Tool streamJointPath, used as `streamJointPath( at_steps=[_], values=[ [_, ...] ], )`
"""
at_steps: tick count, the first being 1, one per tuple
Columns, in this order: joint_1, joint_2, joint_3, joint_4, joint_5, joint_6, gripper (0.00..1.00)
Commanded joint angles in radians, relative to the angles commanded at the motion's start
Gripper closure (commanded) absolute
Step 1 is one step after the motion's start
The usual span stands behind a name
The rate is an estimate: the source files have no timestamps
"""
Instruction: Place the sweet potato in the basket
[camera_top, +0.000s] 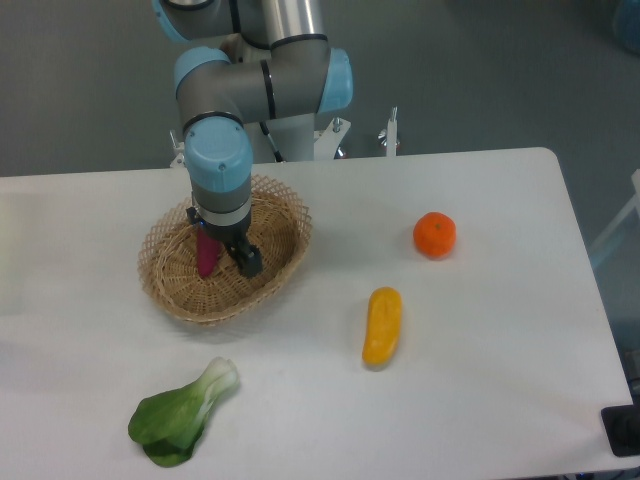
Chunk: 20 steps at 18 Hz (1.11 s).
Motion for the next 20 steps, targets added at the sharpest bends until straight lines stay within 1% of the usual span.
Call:
streamJointPath(
  at_steps=[2,4,7,11,17,20],
  values=[
    [0.04,-0.006,0.025,0.0,0.009,0.006,0.0],
    [0.09,-0.023,0.06,0.003,0.043,0.049,0.0],
    [0.15,-0.034,0.109,-0.008,0.046,0.124,0.0],
    [0.218,-0.069,0.169,-0.008,0.046,0.192,0.0],
    [0.327,-0.147,0.282,-0.023,0.041,0.282,0.0],
    [0.377,-0.181,0.322,-0.023,0.041,0.353,0.0]
  ],
)
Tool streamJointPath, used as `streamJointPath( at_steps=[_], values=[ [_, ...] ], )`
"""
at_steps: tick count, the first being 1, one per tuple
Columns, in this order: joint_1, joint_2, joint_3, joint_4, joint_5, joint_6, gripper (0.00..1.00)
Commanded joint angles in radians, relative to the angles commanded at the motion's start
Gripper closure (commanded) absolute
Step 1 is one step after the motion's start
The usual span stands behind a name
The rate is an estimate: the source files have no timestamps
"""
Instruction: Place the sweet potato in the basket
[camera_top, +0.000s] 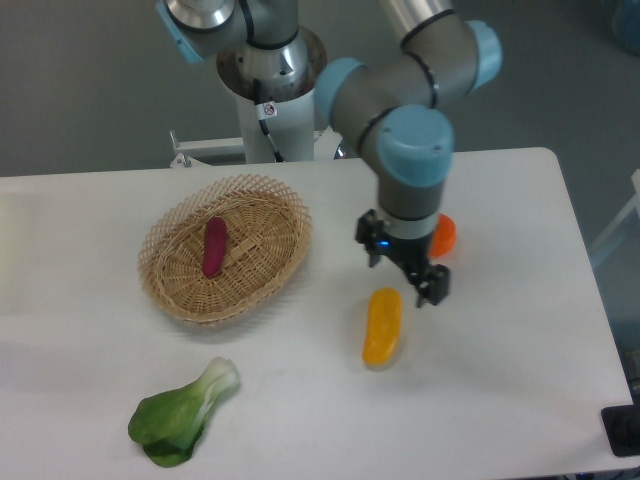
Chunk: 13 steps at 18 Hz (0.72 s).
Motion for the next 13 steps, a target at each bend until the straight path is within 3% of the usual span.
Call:
streamJointPath(
  at_steps=[7,11,13],
  values=[
    [0.094,-0.068,0.078,-0.003,-0.005,0.08,0.0],
    [0.1,-0.123,0.176,-0.069,-0.008,0.089,0.0],
    [0.101,-0.14,0.196,-0.081,-0.003,0.089,0.0]
  ],
)
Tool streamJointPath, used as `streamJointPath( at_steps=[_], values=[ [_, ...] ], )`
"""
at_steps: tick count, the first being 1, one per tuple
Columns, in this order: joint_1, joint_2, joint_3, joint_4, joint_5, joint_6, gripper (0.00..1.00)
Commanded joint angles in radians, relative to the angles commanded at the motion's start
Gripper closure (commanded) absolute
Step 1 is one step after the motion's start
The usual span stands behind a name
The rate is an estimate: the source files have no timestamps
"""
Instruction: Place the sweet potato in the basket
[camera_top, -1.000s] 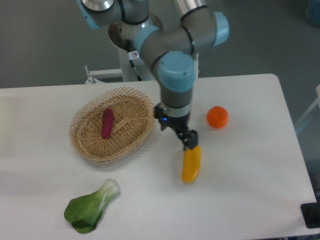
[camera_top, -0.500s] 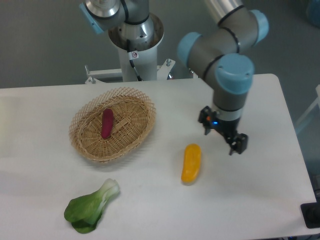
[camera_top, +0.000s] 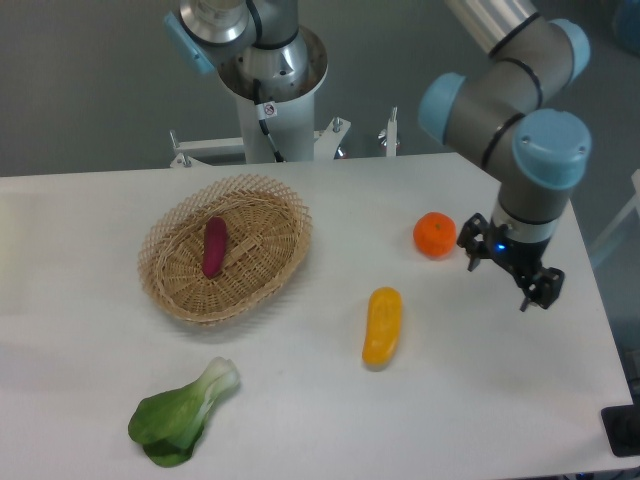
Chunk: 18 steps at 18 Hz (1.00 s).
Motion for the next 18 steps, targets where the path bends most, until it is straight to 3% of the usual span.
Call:
streamJointPath(
  at_steps=[18],
  values=[
    [0.02,-0.023,-0.001,0.017,0.006,0.031,0.0]
  ],
)
